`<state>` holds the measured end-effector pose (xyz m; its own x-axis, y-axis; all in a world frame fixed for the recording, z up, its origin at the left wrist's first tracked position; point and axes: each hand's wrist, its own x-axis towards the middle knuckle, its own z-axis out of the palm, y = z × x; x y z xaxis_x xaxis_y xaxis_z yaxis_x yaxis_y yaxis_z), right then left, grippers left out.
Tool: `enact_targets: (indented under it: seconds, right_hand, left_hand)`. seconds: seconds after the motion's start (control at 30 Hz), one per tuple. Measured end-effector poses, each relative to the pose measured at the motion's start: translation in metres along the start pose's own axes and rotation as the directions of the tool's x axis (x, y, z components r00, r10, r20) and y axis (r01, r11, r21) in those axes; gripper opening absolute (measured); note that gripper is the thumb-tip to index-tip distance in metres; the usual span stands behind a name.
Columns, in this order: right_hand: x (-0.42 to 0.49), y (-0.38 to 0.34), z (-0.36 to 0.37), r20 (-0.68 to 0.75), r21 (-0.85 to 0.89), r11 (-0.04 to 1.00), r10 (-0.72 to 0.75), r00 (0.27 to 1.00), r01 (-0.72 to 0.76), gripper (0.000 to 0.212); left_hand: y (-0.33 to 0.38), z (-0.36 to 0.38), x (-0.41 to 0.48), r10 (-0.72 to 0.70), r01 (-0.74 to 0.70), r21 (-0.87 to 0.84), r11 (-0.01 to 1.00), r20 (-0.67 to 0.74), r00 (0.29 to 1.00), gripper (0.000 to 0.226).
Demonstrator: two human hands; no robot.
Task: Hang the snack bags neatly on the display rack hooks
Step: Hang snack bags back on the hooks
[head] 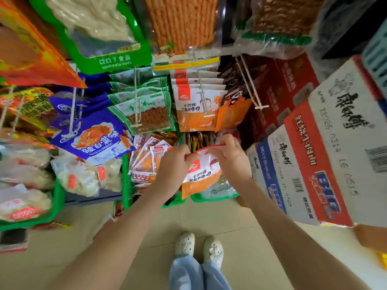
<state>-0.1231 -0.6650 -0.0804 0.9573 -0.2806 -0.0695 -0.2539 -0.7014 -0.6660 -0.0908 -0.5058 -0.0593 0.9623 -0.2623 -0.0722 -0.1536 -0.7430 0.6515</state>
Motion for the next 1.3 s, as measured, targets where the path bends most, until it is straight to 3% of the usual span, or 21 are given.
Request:
enact_targets:
  seconds: [0.1,0.27,0.43,0.6,0.7,0.87,1.0,1.1,1.3]
  right_hand:
    - [0.004,0.002,0.008,0.002,-0.006,0.999,-0.047,0.999,0.047,0.029]
    - [0.008,0.005,0.012,0.023,0.057,0.997,-0.044,0.999,0.043,0.053]
    - [0.013,0.017,0.022,0.035,0.076,0.997,-0.006,0.999,0.003,0.061]
    - [0.018,0.042,0.019,-0.049,0.113,0.981,0.165,0.985,-0.159,0.040]
    - [0.026,0.057,0.009,-0.064,0.020,0.999,0.047,0.997,-0.046,0.013]
    - [0.046,0.041,0.012,-0.037,0.022,0.995,-0.100,0.994,0.101,0.007]
    - [0.061,0.019,0.011,-0.025,0.200,0.978,-0.058,0.998,0.062,0.005]
    - [0.074,0.008,0.011,0.014,0.258,0.966,-0.027,1.000,0.023,0.004]
    - [0.096,-0.005,0.009,-0.089,0.328,0.943,-0.037,0.995,0.065,0.010]
  left_hand:
    - [-0.019,0.007,0.009,-0.021,0.021,-0.044,0.999,0.011,1.000,0.021]
    - [-0.039,0.006,0.014,0.115,-0.110,-0.061,0.992,0.094,0.989,0.011]
    - [-0.053,0.008,0.014,0.170,-0.168,-0.020,0.986,0.135,0.976,0.012]
    - [-0.074,0.002,0.018,0.141,-0.145,0.026,0.989,0.123,0.982,0.018]
    - [-0.089,-0.002,0.018,0.161,-0.178,0.107,0.978,0.155,0.975,0.013]
    - [-0.097,-0.002,0.021,0.145,-0.229,0.306,0.924,0.276,0.950,0.009]
    - [-0.095,-0.009,0.020,0.170,-0.275,0.405,0.872,0.277,0.946,0.014]
    - [-0.088,-0.013,0.020,0.227,-0.318,0.397,0.861,0.261,0.938,0.021]
    - [-0.078,-0.012,0.023,0.259,-0.309,0.281,0.909,0.201,0.945,0.016]
